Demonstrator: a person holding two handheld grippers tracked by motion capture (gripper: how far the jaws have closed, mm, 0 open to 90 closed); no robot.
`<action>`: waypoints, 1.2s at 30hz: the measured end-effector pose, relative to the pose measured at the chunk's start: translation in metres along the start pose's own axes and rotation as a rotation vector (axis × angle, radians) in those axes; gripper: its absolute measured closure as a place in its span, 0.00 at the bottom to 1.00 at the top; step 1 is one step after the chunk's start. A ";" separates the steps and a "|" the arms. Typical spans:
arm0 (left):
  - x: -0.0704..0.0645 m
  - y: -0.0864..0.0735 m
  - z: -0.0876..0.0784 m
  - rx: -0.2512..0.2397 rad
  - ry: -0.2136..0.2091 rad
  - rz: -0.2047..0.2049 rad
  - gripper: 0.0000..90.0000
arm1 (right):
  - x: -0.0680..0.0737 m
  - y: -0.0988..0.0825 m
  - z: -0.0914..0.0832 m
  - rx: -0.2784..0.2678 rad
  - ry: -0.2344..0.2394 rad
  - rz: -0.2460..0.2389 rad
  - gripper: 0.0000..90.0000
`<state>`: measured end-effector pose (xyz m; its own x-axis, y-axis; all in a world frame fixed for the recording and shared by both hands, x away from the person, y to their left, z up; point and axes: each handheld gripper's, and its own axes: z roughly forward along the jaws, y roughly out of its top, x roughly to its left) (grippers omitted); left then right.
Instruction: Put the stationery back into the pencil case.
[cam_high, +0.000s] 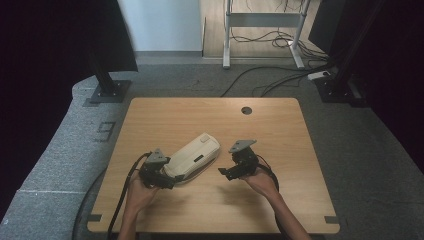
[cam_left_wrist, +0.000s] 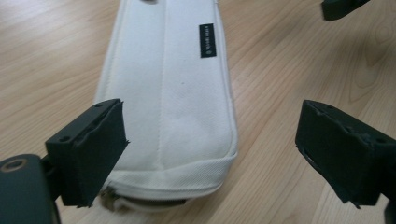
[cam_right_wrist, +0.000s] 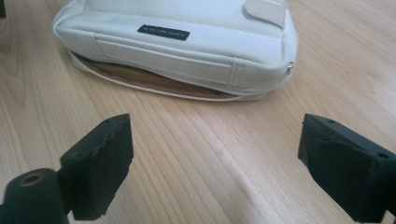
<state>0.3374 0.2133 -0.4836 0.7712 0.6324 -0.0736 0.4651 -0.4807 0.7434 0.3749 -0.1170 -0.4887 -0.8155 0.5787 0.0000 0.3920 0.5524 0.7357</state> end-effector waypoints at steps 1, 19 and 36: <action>0.000 0.000 0.000 0.000 0.000 0.000 0.09 | 0.000 0.000 0.000 0.000 0.000 0.000 0.11; 0.022 -0.025 -0.030 -0.006 0.101 -0.030 0.00 | -0.014 -0.036 -0.039 -0.011 -0.102 0.039 0.00; 0.037 -0.061 -0.003 0.097 0.143 -0.069 0.00 | -0.028 -0.100 -0.057 0.005 -0.197 0.135 0.01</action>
<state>0.3362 0.2679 -0.5299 0.6697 0.7423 -0.0219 0.5599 -0.4853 0.6716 0.3344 -0.2221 -0.5237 -0.6567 0.7534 -0.0342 0.4947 0.4646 0.7344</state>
